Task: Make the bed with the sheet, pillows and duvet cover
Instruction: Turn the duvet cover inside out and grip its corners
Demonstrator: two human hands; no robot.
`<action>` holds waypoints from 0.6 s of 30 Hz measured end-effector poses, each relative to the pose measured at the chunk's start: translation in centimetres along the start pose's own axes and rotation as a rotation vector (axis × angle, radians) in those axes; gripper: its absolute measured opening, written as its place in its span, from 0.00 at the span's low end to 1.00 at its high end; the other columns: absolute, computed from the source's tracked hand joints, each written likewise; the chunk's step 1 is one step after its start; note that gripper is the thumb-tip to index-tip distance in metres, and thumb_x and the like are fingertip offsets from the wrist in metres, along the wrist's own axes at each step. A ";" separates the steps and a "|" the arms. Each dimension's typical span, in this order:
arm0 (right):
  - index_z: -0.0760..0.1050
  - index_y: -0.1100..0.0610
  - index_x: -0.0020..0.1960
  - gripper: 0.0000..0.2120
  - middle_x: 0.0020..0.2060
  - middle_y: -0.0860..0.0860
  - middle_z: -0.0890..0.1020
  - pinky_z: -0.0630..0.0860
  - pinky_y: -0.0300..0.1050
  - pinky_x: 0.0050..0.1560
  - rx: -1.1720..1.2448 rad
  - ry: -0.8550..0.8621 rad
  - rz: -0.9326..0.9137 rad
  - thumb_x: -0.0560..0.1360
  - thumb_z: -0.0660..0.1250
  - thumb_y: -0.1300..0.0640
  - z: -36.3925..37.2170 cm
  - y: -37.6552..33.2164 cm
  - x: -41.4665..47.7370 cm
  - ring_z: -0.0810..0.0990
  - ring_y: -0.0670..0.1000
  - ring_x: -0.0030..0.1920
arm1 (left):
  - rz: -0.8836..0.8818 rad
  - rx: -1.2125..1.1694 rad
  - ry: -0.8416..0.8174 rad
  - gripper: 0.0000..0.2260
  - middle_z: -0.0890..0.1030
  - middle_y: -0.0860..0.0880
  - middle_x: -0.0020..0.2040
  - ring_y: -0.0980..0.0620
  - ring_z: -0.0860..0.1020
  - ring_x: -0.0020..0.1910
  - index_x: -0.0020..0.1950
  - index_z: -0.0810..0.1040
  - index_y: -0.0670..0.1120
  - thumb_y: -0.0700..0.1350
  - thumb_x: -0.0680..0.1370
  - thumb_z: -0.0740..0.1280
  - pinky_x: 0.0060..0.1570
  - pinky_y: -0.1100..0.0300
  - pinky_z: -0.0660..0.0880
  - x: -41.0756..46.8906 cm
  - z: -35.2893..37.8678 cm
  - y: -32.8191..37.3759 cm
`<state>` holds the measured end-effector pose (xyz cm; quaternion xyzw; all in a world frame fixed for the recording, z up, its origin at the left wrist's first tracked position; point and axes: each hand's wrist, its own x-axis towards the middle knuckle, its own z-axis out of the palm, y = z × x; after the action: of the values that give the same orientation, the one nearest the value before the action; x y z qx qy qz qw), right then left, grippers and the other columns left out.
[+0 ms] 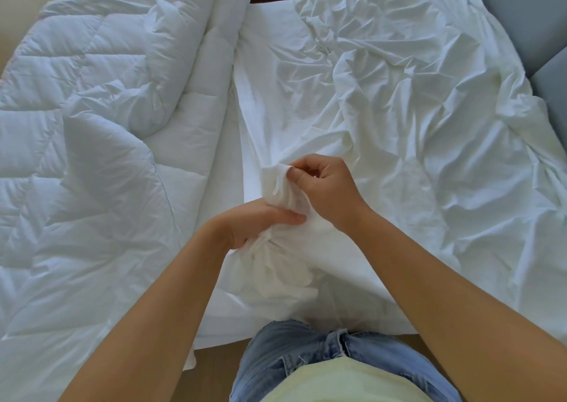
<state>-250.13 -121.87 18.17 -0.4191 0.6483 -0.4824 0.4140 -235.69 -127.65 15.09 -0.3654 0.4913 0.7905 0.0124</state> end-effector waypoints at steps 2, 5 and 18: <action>0.79 0.53 0.36 0.10 0.28 0.41 0.78 0.73 0.30 0.37 0.072 -0.052 0.041 0.74 0.67 0.63 0.3 -0.1 0.0 0.76 0.38 0.32 | 0.108 0.074 0.097 0.11 0.84 0.47 0.49 0.49 0.82 0.49 0.54 0.80 0.49 0.42 0.72 0.68 0.47 0.59 0.79 0.7 0.5 -0.1; 0.79 0.53 0.35 0.11 0.26 0.41 0.78 0.75 0.31 0.36 0.106 -0.072 0.057 0.74 0.68 0.63 0.2 -0.5 0.4 0.77 0.39 0.32 | 0.179 -0.096 0.166 0.12 0.82 0.42 0.50 0.44 0.81 0.51 0.56 0.78 0.43 0.39 0.72 0.67 0.52 0.51 0.78 1.0 1.4 -0.8; 0.80 0.54 0.40 0.07 0.34 0.49 0.81 0.76 0.36 0.40 0.155 -0.068 0.146 0.75 0.67 0.63 1.4 0.8 0.7 0.78 0.45 0.37 | -0.150 -0.189 -0.055 0.17 0.83 0.41 0.48 0.43 0.82 0.47 0.49 0.84 0.44 0.43 0.61 0.74 0.51 0.50 0.78 0.3 0.3 -1.7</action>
<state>-249.15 -122.79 17.01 -0.3533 0.6234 -0.4852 0.5010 -235.48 -126.62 13.65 -0.3789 0.3855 0.8398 0.0504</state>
